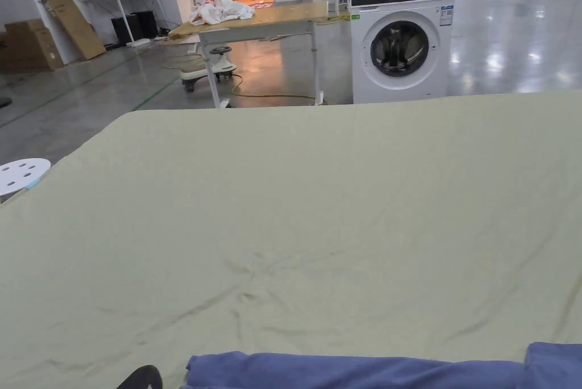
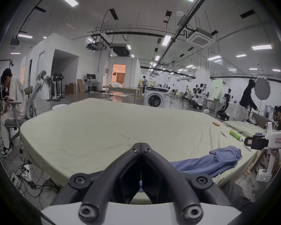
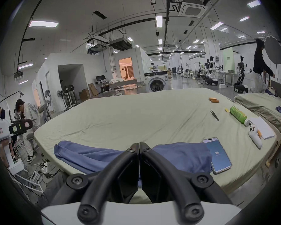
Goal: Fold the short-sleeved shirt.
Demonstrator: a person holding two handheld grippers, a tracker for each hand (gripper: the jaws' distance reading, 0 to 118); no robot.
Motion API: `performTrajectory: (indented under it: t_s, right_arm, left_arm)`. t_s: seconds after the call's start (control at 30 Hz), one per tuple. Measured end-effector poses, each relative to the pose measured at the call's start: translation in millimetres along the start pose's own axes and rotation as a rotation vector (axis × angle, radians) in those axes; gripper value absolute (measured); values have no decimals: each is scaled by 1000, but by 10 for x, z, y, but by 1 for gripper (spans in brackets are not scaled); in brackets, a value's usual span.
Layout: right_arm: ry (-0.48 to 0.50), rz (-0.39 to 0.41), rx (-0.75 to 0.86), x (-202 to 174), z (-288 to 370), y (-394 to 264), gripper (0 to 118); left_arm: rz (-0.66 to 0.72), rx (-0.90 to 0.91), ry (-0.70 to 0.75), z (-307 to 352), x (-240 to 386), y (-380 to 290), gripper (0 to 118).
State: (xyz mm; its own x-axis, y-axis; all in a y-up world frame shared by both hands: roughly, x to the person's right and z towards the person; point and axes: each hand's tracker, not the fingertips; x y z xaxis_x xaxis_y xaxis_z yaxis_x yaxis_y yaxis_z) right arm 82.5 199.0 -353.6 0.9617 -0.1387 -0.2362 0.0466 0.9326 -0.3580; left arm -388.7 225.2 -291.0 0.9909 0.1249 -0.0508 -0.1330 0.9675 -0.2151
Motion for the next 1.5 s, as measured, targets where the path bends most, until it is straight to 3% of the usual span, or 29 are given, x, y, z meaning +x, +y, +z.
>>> performTrajectory:
  t_s: [0.1,0.13,0.2,0.23,0.27,0.43,0.5,0.6,0.67,0.7,0.93,1.13,1.2,1.27,1.37,1.5]
  right_arm:
    - [4,-21,-8,30,-4,-8,0]
    - [6,-27,-8,39,1,-17,0]
    - [11,-46,-14,82,6,-31,0]
    - [12,-53,-20,100,6,-40,0]
    - [8,-60,-23,107,18,-58,0]
    - [1,-100,-46,191,70,-122,0]
    - [-4,-106,-57,216,92,-133,0]
    - [-21,-106,-64,249,126,-144,0]
    - [-26,-121,-68,267,142,-154,0]
    - [-25,-130,-70,282,138,-161,0]
    - [-38,-139,-85,327,155,-175,0]
    - [-29,-173,-93,362,129,-259,0]
    - [-15,-201,-95,374,116,-291,0]
    - [-14,-215,-94,369,107,-301,0]
    - [-10,-228,-88,349,102,-298,0]
    - [0,-235,-71,306,169,-275,0]
  left_arm:
    - [107,-92,-30,-201,-232,-15,1]
    - [171,-123,-36,-292,-339,-40,10]
    - [318,-193,-66,-558,-619,-158,68]
    - [375,-236,-95,-705,-744,-243,90]
    - [431,-280,-111,-867,-865,-349,99]
    - [731,-367,-264,-1569,-1421,-951,96]
    - [815,-460,-209,-1770,-1439,-1103,75]
    - [927,-382,-275,-1756,-1245,-1030,30]
    - [992,-432,-247,-1835,-1150,-1105,9]
    - [957,-426,-260,-1853,-1096,-1130,7]
    - [1003,-334,-222,-1600,-1277,-754,3]
    - [669,-278,-42,-1338,-1595,30,3]
    - [526,-272,-4,-1258,-1431,248,3]
    - [458,-288,-56,-1296,-1327,296,3]
    - [331,-341,-136,-1355,-659,253,3]
    - [277,-420,-252,-1636,205,-138,3]
